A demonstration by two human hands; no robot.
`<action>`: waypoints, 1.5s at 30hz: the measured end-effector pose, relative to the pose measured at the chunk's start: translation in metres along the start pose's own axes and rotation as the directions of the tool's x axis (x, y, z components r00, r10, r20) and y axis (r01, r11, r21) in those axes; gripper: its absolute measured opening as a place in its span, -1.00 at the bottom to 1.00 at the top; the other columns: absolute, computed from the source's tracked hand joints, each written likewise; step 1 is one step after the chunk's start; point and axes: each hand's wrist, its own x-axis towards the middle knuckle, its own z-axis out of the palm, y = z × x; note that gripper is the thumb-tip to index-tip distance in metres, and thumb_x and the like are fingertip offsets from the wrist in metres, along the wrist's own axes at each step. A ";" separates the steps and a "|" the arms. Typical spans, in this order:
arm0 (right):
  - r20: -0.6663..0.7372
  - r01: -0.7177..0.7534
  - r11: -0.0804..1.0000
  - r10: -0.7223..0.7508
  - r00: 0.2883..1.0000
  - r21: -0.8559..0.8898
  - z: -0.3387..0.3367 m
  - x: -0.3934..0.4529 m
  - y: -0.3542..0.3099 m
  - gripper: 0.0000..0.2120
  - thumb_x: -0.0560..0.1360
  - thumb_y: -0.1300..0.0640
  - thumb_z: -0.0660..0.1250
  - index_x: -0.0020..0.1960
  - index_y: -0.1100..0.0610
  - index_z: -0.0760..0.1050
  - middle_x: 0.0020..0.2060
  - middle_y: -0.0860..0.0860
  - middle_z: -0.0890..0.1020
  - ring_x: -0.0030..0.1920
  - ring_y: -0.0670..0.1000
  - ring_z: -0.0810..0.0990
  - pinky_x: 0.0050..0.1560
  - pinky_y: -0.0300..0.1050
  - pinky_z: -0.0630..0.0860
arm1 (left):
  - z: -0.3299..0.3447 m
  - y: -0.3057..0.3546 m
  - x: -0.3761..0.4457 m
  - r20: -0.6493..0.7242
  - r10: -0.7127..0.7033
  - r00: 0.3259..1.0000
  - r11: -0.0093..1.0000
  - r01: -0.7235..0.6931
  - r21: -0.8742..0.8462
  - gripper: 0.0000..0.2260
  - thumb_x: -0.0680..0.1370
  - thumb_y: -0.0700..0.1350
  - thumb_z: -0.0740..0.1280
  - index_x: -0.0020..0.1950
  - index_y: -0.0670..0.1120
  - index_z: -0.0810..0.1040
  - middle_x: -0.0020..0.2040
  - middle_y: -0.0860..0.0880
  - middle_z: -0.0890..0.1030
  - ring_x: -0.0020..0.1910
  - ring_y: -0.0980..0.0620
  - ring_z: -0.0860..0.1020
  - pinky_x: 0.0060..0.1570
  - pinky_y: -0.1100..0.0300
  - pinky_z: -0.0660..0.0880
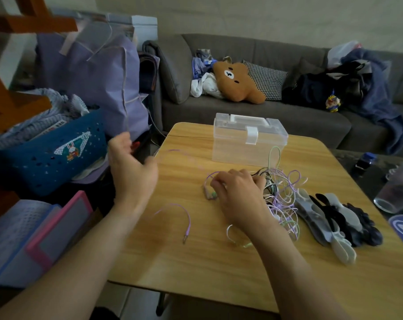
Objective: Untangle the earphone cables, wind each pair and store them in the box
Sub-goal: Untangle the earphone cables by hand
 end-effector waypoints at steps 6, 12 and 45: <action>-0.184 0.155 0.952 -0.108 0.977 0.264 0.008 -0.001 -0.016 -0.79 0.59 -0.03 0.24 0.02 -0.03 0.65 -0.12 -0.06 0.52 -0.02 0.05 0.52 0.04 0.01 0.25 | 0.008 0.031 -0.038 0.562 0.396 0.726 0.884 -0.466 -0.020 -0.41 0.41 -0.29 0.31 0.44 -0.04 0.39 0.32 0.04 0.51 0.34 0.17 0.42 0.36 0.27 0.35; -0.249 0.208 0.835 -0.089 0.964 0.510 -0.008 0.000 -0.012 -0.93 0.55 0.10 0.41 0.00 0.08 0.63 -0.26 -0.06 0.64 -0.24 -0.08 0.59 -0.17 -0.12 0.51 | 0.011 0.029 -0.042 0.672 0.387 0.632 0.852 -0.523 0.002 -0.78 0.56 -0.16 0.38 0.20 0.01 0.55 -0.13 0.14 0.52 -0.17 0.19 0.51 -0.22 0.35 0.41; -0.031 -0.076 0.901 0.099 0.995 0.428 -0.051 0.006 0.014 -0.45 0.38 0.00 0.54 0.33 -0.11 0.47 0.15 -0.04 0.47 0.17 -0.02 0.46 0.12 -0.22 0.42 | -0.007 0.025 -0.017 0.437 0.155 0.886 0.984 -0.098 -0.152 -0.74 0.65 -0.10 0.26 -0.14 -0.18 0.64 -0.36 -0.02 0.61 -0.50 0.05 0.49 -0.49 0.31 0.38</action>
